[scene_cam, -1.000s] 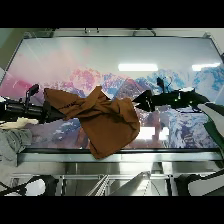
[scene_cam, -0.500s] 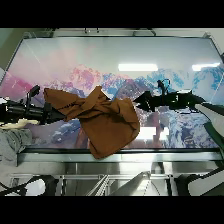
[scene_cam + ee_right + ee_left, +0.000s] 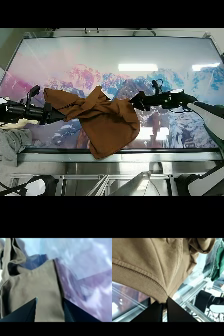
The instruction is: Fold the shirts.
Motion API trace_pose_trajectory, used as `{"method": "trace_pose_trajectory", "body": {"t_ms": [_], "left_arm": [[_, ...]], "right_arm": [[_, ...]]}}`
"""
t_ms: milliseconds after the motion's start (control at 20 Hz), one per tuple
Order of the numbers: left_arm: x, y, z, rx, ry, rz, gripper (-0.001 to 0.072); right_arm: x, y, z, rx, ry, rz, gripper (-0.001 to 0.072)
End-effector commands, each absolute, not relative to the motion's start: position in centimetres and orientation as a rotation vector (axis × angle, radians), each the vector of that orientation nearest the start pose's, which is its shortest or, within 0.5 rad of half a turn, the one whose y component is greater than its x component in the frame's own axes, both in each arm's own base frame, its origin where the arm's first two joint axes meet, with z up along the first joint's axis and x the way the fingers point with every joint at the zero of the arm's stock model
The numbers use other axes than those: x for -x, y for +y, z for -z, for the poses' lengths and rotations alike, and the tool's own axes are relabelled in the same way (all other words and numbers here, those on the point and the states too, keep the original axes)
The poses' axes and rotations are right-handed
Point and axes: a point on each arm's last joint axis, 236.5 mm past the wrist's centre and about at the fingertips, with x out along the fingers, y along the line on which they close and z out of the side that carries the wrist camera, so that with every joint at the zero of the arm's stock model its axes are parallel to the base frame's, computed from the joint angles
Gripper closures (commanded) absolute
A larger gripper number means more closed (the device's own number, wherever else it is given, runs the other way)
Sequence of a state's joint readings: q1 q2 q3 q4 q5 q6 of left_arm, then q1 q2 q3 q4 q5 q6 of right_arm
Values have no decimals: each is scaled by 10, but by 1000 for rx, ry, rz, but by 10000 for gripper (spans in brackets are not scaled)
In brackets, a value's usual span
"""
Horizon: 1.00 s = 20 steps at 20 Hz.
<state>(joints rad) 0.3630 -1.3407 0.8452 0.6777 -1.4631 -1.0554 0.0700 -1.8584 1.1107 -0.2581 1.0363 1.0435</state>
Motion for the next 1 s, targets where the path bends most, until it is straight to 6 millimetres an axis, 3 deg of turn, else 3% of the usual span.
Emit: {"method": "trace_pose_trajectory", "body": {"t_ms": [0,100,150,200,250,350,400,450,550,650,700,800,900,950], "left_arm": [[-300,-82,13,817,1403,617,680],[-300,-82,14,816,1402,615,680],[-300,-81,14,815,1400,613,680],[-302,-81,15,814,1396,608,680],[-304,-79,16,812,1388,598,680],[-313,-81,12,826,1343,603,680],[-322,-87,-6,866,1266,670,681],[-332,-94,-38,946,1150,766,681],[-346,-85,-144,1123,770,994,682],[-324,-39,-259,1202,327,1174,687],[-306,-17,-297,1189,160,1202,688],[-280,20,-347,1113,-74,1099,688],[-260,36,-379,1026,-217,986,687],[-242,40,-401,982,-317,972,687]], "right_arm": [[-415,248,108,-962,1375,-640,348],[-414,258,102,-957,1373,-665,355],[-415,260,98,-964,1369,-678,442],[-415,262,94,-971,1369,-695,633],[-415,263,88,-975,1370,-717,689],[-411,269,67,-967,1364,-805,695],[-412,269,46,-965,1327,-867,695],[-416,267,17,-963,1270,-929,696],[-429,241,-64,-904,1084,-1002,696],[-444,189,-165,-792,785,-953,696],[-445,154,-219,-714,611,-870,696],[-426,83,-317,-532,294,-662,696],[-379,28,-402,-371,10,-454,696],[-351,11,-435,-295,-105,-366,696]]}}
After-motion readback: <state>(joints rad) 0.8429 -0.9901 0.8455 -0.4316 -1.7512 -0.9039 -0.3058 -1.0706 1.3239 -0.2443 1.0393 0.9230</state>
